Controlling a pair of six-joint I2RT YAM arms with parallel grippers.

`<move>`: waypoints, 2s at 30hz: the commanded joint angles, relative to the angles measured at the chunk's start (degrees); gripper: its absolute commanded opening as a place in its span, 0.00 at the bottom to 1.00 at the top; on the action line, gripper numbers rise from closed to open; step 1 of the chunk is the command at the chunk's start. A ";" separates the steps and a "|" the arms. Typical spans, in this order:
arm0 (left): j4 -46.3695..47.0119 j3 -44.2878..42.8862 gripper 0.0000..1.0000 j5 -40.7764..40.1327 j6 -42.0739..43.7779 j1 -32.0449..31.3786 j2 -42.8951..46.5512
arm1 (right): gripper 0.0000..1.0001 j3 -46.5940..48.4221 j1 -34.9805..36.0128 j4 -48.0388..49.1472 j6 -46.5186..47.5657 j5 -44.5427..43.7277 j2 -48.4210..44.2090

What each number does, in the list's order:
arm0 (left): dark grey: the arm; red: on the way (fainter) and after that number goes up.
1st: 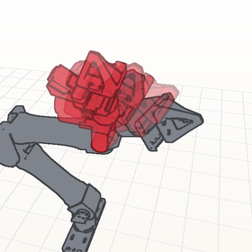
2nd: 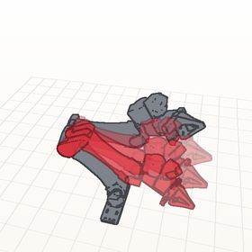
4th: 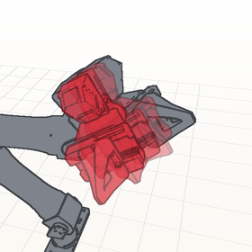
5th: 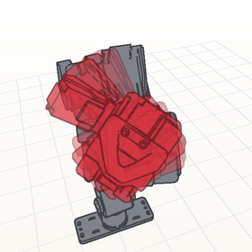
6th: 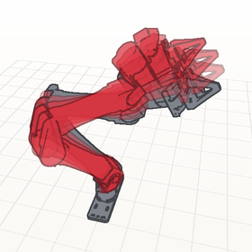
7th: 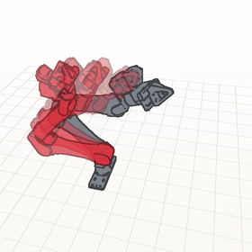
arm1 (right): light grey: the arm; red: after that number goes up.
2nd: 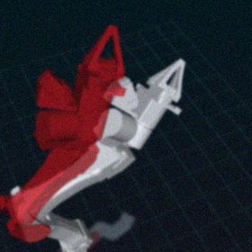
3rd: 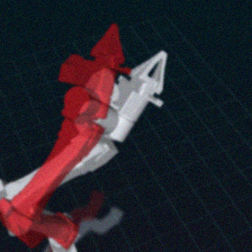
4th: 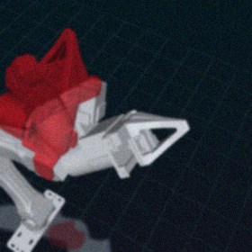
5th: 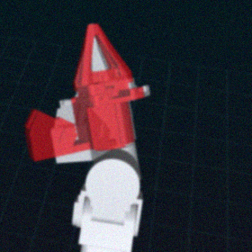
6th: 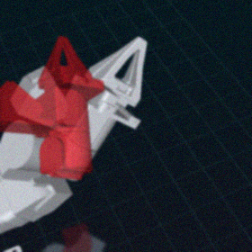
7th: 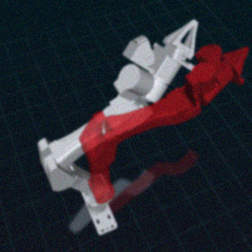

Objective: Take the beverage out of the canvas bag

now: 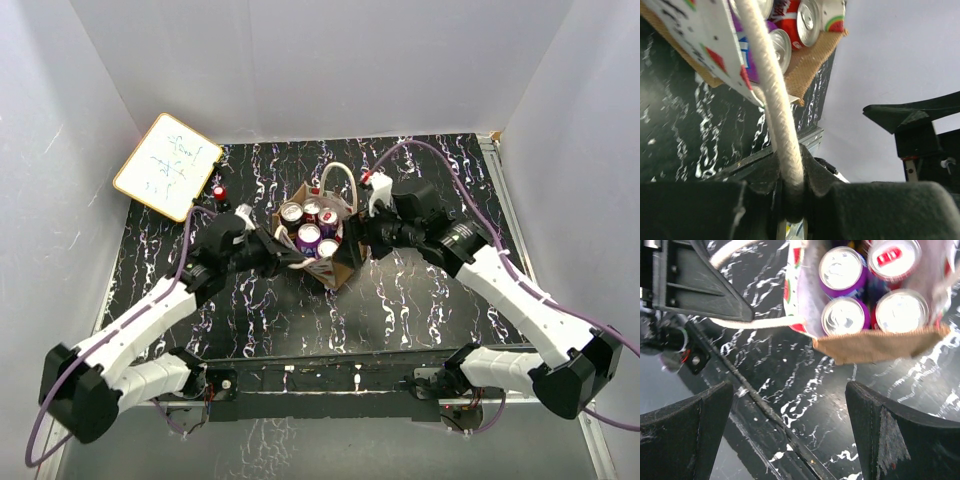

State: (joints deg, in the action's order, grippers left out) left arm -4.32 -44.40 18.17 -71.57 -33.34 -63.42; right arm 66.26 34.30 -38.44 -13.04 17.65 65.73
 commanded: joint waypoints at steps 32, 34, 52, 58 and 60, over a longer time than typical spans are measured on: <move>-48.05 -10.10 0.00 -12.53 13.12 7.47 12.97 | 0.83 32.58 8.85 -12.82 -2.07 -17.97 39.74; -48.50 -10.26 0.00 -11.54 14.64 7.58 12.13 | 0.82 33.07 8.90 -12.89 -2.15 -18.22 41.22; -39.72 -5.43 0.00 -1.65 13.69 7.58 7.85 | 0.69 30.16 9.89 -11.01 0.94 -18.14 44.32; -40.07 -5.43 0.00 -0.91 13.50 7.59 7.19 | 0.66 29.92 10.17 -10.61 1.40 -16.76 45.18; -40.00 -5.43 0.00 -0.79 13.32 7.60 7.20 | 0.65 29.60 10.44 -10.46 1.46 -16.50 45.07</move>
State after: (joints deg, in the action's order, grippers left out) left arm -44.51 -50.43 15.53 -57.69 -25.98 -56.14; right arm 96.64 44.23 -50.74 -12.82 0.80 110.21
